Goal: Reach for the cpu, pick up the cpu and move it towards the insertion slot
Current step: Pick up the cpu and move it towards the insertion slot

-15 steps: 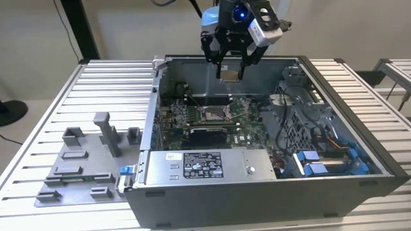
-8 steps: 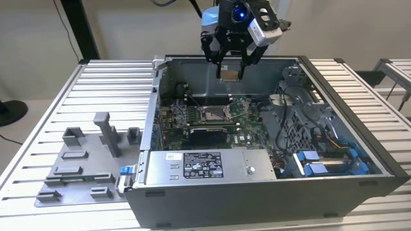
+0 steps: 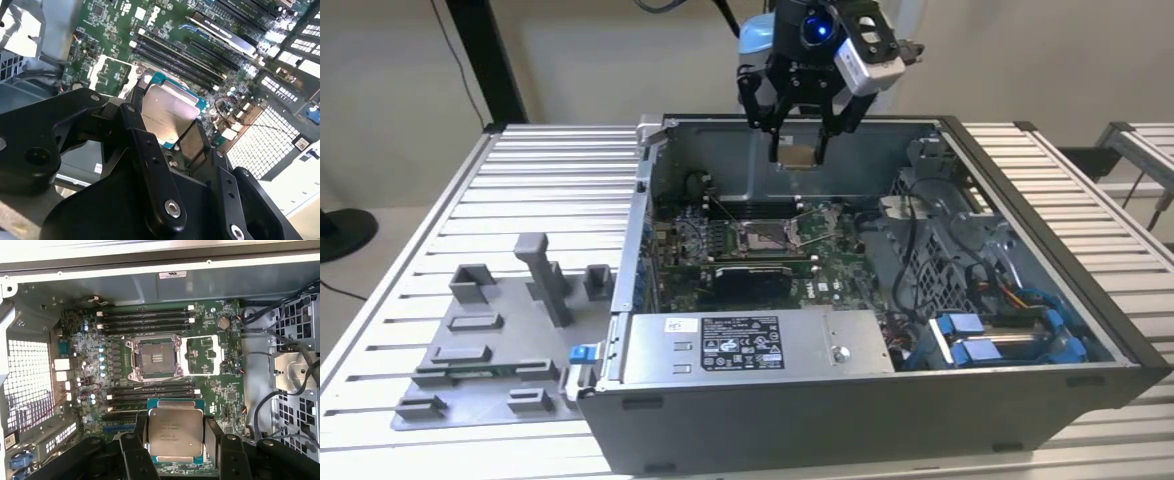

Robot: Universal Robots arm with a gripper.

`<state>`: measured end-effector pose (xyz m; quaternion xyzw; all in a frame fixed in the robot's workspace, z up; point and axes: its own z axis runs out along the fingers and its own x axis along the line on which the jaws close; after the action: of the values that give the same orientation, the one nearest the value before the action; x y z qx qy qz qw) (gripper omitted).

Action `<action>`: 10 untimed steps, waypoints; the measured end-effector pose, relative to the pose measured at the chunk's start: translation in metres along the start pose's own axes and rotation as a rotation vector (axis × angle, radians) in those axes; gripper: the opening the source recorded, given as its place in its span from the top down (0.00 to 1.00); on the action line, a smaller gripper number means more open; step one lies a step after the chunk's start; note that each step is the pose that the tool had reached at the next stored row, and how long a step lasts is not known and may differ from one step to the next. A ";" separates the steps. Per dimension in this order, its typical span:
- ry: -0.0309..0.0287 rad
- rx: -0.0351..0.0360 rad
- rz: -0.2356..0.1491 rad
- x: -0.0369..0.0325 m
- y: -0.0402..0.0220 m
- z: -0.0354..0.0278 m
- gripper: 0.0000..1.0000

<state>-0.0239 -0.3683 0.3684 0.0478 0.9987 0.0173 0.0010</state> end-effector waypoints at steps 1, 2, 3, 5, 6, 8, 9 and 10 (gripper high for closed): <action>-0.0001 0.0000 0.000 0.0003 0.0042 0.0003 1.00; -0.0002 0.0000 0.000 0.0007 0.0084 0.0006 1.00; -0.0007 -0.0002 0.000 0.0013 0.0129 0.0011 1.00; -0.0023 -0.0001 0.000 0.0029 0.0213 0.0021 1.00; -0.0036 -0.0003 0.000 0.0039 0.0251 0.0028 1.00; -0.0062 0.0002 0.000 0.0067 0.0321 0.0047 1.00; -0.0082 0.0002 0.000 0.0081 0.0348 0.0057 1.00; -0.0094 0.0002 -0.001 0.0091 0.0371 0.0068 1.00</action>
<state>-0.0294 -0.3303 0.3629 0.0475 0.9987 0.0169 0.0057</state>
